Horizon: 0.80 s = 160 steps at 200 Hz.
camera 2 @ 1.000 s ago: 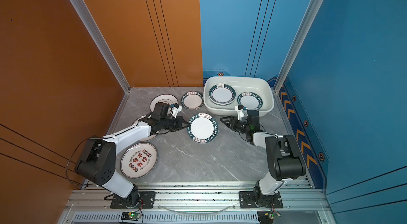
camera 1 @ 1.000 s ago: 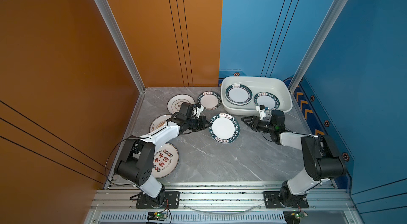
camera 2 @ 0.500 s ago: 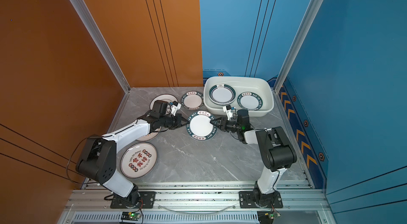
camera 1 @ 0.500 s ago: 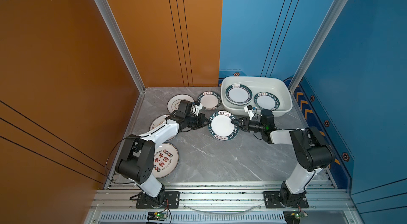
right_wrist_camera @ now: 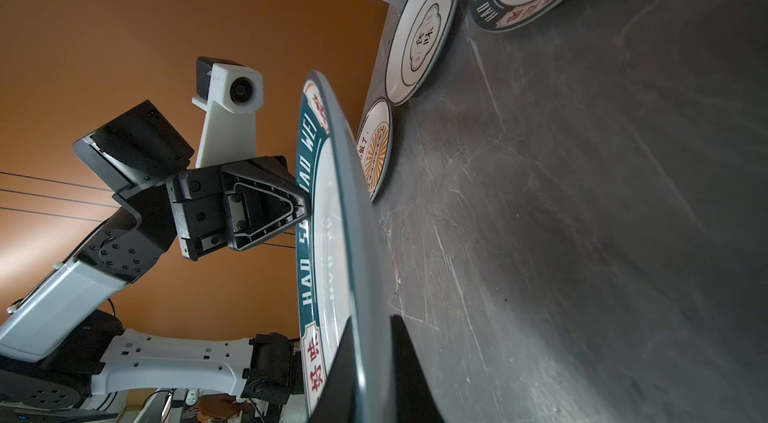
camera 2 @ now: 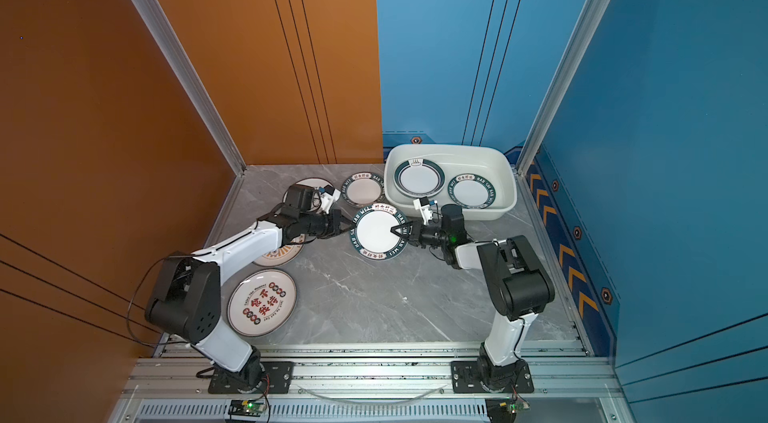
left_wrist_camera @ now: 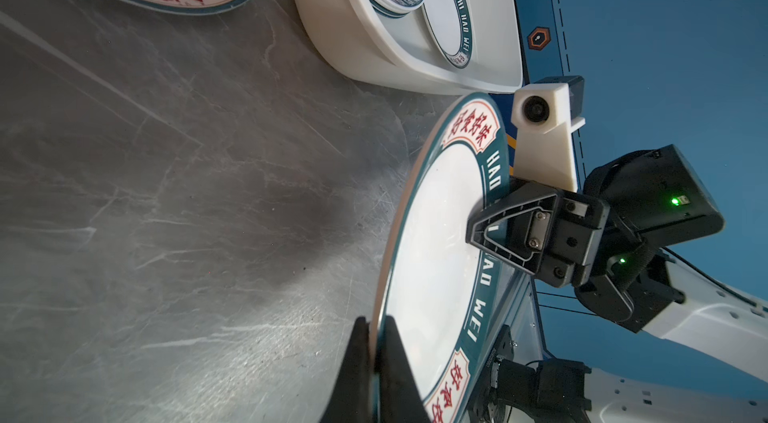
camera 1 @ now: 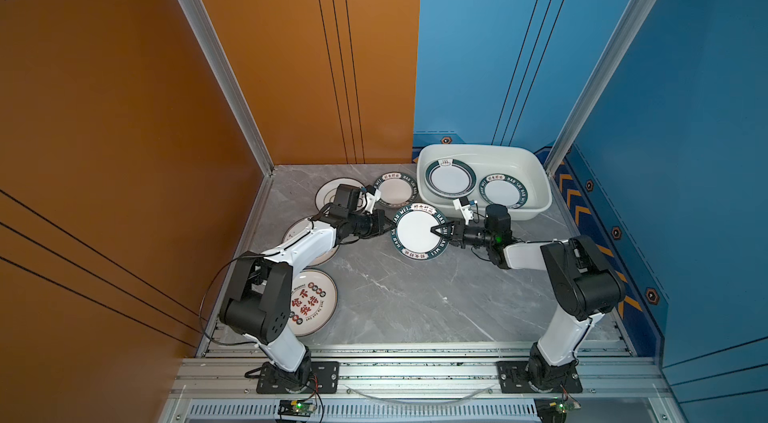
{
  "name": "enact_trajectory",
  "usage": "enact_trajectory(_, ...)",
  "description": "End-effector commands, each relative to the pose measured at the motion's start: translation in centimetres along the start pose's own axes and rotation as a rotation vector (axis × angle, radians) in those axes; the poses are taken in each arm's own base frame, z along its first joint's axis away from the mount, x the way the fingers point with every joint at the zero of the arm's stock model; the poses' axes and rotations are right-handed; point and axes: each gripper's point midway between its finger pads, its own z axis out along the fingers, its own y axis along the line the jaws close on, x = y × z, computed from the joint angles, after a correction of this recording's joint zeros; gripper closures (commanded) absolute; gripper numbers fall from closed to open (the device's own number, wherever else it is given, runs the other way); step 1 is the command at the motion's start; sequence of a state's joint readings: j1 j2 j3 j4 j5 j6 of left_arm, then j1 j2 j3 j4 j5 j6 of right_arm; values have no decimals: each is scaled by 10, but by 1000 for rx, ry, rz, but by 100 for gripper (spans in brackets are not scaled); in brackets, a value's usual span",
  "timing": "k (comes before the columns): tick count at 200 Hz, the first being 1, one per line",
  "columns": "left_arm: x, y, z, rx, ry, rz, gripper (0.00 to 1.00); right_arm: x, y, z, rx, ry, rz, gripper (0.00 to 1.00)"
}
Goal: Place the plates into the plastic bin on the countertop
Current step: 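Carry the plate toward the bin with the right gripper while the left releases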
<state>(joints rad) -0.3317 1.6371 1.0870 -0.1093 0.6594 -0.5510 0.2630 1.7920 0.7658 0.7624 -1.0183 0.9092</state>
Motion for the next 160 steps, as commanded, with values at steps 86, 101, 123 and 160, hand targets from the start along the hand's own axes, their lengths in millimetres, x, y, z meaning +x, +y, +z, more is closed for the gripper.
enact_trajectory(86,-12,-2,-16,-30,-84,42,42,-59,46,-36,75,-56,-121,100)
enact_trajectory(101,-14,-3,-23,-34,-111,51,28,-75,53,-50,122,-81,-143,100)
enact_trajectory(123,-9,2,-32,-52,-150,48,2,-95,49,-76,254,-125,-138,100)
enact_trajectory(160,-17,12,-48,-55,-248,-8,2,-142,29,-128,470,-276,-63,100)
